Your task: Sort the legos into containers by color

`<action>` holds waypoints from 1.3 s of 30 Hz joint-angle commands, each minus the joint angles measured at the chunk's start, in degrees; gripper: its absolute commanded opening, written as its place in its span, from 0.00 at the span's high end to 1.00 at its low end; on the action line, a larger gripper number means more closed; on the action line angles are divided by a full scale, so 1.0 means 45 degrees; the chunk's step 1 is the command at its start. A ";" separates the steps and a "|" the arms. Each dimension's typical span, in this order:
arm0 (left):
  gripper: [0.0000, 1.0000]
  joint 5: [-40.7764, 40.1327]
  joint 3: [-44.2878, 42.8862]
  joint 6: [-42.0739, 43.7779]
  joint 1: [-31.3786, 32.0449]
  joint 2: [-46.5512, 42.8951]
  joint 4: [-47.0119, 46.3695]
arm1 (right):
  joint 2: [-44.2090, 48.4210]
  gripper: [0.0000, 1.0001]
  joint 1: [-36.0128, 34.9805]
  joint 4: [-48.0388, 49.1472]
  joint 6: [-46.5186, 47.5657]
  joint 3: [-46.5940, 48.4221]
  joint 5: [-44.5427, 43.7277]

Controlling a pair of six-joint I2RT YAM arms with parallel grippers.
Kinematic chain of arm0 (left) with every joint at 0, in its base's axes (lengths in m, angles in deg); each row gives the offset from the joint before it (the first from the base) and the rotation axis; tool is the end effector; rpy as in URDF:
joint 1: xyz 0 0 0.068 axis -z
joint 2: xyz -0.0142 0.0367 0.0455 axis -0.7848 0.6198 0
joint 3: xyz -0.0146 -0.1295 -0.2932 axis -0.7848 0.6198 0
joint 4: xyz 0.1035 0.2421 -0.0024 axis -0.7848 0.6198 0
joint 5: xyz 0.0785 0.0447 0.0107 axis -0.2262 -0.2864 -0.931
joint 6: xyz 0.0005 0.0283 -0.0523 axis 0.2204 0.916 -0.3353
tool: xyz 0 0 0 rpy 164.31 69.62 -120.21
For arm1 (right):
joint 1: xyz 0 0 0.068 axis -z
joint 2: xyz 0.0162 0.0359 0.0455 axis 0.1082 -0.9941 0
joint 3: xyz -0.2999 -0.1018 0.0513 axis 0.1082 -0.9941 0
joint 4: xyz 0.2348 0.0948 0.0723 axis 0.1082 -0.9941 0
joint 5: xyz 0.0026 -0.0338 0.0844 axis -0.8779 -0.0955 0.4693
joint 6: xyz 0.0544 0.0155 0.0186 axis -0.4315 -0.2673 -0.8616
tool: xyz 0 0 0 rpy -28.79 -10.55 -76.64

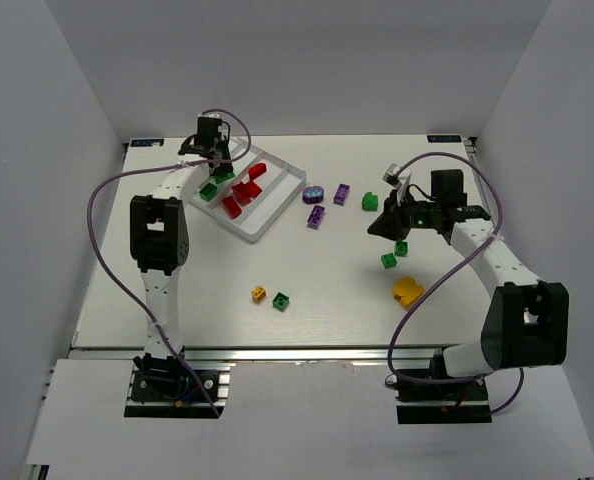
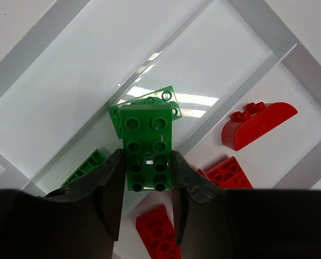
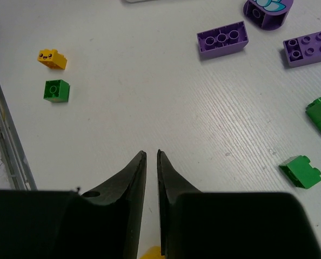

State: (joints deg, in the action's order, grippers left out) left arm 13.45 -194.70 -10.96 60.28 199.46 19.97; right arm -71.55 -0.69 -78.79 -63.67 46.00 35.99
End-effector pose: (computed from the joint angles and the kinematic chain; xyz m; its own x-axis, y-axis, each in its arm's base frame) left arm 0.5511 -0.0757 0.2453 -0.6990 -0.1359 -0.7021 -0.1432 0.9885 -0.0488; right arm 0.2918 0.0684 0.3139 -0.3385 -0.3229 -0.8838 -0.8541 0.4995 0.1447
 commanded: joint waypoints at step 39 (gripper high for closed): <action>0.02 0.1220 1.0429 -0.5417 -0.0949 -1.1864 -0.0162 | -0.0308 0.20 -0.0284 -0.4048 0.2009 0.1165 -0.5358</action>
State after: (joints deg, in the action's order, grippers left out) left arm 12.18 -153.35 -30.66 55.47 149.49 16.12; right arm -75.72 -1.30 -93.15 -55.98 52.10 17.21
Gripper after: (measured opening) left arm 0.982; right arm 0.790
